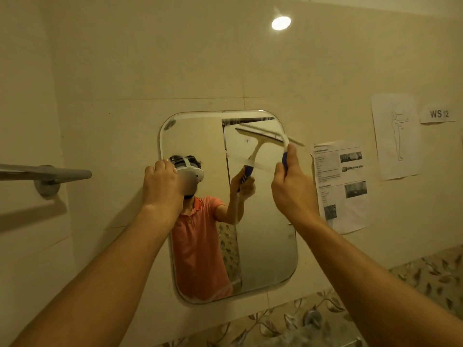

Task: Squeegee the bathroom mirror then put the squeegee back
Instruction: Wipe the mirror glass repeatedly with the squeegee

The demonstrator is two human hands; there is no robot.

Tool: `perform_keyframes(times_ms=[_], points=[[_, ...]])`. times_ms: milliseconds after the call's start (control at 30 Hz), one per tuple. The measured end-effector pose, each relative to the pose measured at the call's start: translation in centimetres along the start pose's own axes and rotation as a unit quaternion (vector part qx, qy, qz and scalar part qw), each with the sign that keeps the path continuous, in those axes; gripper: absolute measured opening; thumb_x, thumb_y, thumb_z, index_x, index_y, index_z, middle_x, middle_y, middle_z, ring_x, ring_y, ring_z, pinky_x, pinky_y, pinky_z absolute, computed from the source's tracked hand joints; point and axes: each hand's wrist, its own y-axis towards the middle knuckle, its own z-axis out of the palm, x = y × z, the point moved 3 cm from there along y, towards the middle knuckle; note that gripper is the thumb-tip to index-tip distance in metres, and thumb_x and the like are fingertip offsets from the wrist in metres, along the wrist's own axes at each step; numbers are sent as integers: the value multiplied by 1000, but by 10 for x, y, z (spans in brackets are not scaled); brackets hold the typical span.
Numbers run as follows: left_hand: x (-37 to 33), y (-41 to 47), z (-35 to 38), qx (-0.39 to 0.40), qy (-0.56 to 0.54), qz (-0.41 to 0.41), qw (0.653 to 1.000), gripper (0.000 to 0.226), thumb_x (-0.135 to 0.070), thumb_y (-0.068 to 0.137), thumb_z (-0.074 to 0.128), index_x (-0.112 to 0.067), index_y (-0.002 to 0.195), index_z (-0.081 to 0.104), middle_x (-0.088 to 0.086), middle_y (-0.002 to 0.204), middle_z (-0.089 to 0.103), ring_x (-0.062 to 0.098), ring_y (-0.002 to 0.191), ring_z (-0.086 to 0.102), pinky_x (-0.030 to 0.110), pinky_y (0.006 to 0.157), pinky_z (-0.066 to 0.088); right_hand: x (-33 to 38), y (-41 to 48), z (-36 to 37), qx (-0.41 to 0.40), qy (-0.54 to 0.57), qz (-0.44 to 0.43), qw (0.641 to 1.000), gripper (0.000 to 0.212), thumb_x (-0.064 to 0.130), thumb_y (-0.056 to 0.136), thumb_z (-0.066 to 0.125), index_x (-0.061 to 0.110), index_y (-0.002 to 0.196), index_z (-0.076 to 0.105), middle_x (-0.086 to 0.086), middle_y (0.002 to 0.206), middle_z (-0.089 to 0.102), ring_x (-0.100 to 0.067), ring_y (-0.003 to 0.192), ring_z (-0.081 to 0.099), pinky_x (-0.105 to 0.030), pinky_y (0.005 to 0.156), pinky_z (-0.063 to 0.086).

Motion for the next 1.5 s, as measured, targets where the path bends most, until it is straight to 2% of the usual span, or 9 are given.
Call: perform_keyframes(times_ms=[100, 267, 467, 633, 867, 1033, 1233, 1400, 1500], points=[[0, 0, 0, -2, 2, 2, 1000, 56, -45, 89, 61, -15, 135, 53, 7, 127, 50, 22, 111, 48, 33, 90, 40, 21, 35, -6, -26, 7, -12, 1000, 56, 42, 109, 29, 42, 159, 5, -5, 74, 57, -17, 60, 55, -37, 53, 51], [0, -2, 0, -6, 7, -2, 1000, 51, -43, 91, 58, -16, 134, 54, 6, 126, 50, 22, 111, 48, 33, 90, 40, 31, 46, -3, 1, -6, 19, 1000, 57, 38, 110, 28, 37, 161, 2, -4, 74, 56, -13, 58, 52, -27, 48, 39], [-1, -1, 1, -7, 3, -3, 1000, 54, -47, 89, 60, -17, 133, 56, 6, 125, 50, 21, 109, 47, 33, 89, 39, 2, -18, 20, 13, -5, 41, 999, 59, 40, 108, 28, 42, 158, -2, -6, 71, 60, -16, 56, 56, -34, 47, 49], [0, -1, 0, -4, 6, -3, 1000, 54, -44, 90, 59, -16, 136, 53, 6, 126, 49, 21, 110, 47, 33, 89, 39, -6, -58, 25, 52, -35, 30, 998, 61, 41, 108, 29, 41, 159, -3, -2, 64, 55, -15, 56, 54, -40, 56, 53], [1, -2, -1, -4, -4, -9, 1000, 58, -46, 90, 60, -15, 138, 51, 8, 133, 49, 22, 114, 48, 33, 91, 39, 24, 9, 1, -9, 26, -23, 999, 55, 40, 109, 31, 45, 158, 6, -1, 65, 52, -13, 51, 50, -26, 43, 43], [1, -2, 0, 3, 10, -4, 1000, 57, -45, 90, 60, -14, 136, 53, 9, 127, 50, 23, 110, 48, 34, 91, 40, 54, 43, 0, -1, -30, -29, 999, 57, 34, 109, 29, 38, 160, 4, -2, 72, 53, -14, 58, 52, -26, 48, 35], [0, -2, 1, 3, 10, 1, 1000, 59, -47, 88, 62, -13, 135, 53, 8, 125, 51, 22, 109, 49, 33, 90, 41, 44, -6, 23, 25, -46, -10, 999, 63, 29, 109, 33, 34, 160, -4, -2, 66, 52, -12, 51, 49, -24, 42, 32], [-1, -1, 0, 5, 13, 2, 1000, 57, -48, 88, 61, -13, 133, 55, 9, 123, 52, 23, 107, 49, 34, 89, 41, 23, -55, 37, 48, -32, 14, 998, 63, 36, 108, 30, 37, 159, -8, -1, 64, 52, -14, 52, 50, -30, 46, 37], [0, -1, -2, 1, 13, 0, 1000, 54, -46, 89, 61, -14, 132, 57, 8, 122, 52, 23, 107, 49, 34, 89, 41, 14, -71, 41, 60, -31, 15, 998, 64, 37, 108, 29, 39, 158, -11, 0, 64, 51, -11, 52, 49, -26, 45, 35]])
